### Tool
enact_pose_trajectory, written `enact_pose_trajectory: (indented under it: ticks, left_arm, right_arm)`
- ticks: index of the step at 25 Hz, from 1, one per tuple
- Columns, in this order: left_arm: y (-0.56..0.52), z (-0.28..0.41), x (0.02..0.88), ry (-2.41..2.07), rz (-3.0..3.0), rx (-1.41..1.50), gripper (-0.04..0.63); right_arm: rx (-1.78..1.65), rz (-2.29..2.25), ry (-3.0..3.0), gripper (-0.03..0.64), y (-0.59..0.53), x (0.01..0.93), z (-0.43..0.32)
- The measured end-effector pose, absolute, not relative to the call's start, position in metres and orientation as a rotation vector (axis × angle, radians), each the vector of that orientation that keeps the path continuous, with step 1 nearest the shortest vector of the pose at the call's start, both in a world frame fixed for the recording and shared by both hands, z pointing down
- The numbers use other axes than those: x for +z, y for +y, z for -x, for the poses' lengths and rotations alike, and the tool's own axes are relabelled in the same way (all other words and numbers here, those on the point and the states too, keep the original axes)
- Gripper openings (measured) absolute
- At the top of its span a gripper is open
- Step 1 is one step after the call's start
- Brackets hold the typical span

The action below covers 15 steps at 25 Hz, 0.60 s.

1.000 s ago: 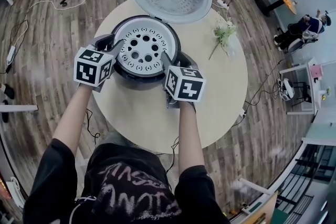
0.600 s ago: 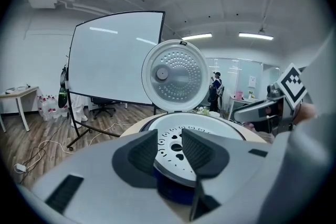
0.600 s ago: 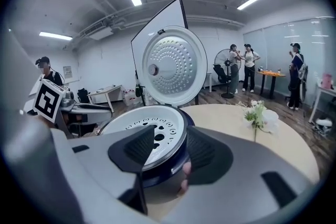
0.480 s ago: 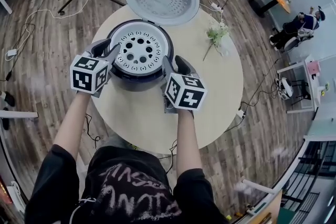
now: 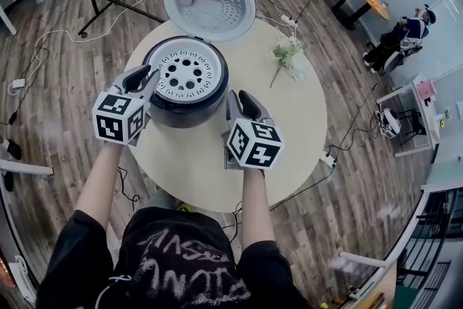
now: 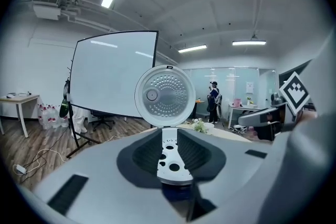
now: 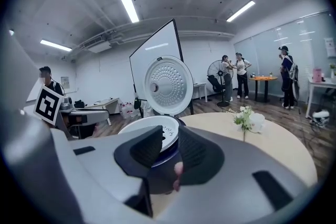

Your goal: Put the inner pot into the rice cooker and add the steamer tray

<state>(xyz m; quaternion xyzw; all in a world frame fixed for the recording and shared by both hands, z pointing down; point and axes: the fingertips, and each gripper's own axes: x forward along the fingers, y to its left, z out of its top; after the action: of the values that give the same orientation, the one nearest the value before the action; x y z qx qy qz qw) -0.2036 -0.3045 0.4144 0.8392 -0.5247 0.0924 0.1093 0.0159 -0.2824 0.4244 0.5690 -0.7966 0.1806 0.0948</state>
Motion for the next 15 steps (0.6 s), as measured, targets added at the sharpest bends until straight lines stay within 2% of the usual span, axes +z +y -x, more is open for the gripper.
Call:
enact_pose_trajectory:
  ticks: [11,15]
  left_arm:
    - [-0.263,0.183,0.382,-1.544,-2.561,0.212,0.023]
    - [-0.251,0.179,0.376,-1.54,-2.562,0.164,0.012]
  right_arm:
    - [0.485,-1.784,-2.388,0.05,-0.234,0.398,-0.042]
    - [0.469,-1.827,-2.373,0.006,-0.219,0.395,-0.054]
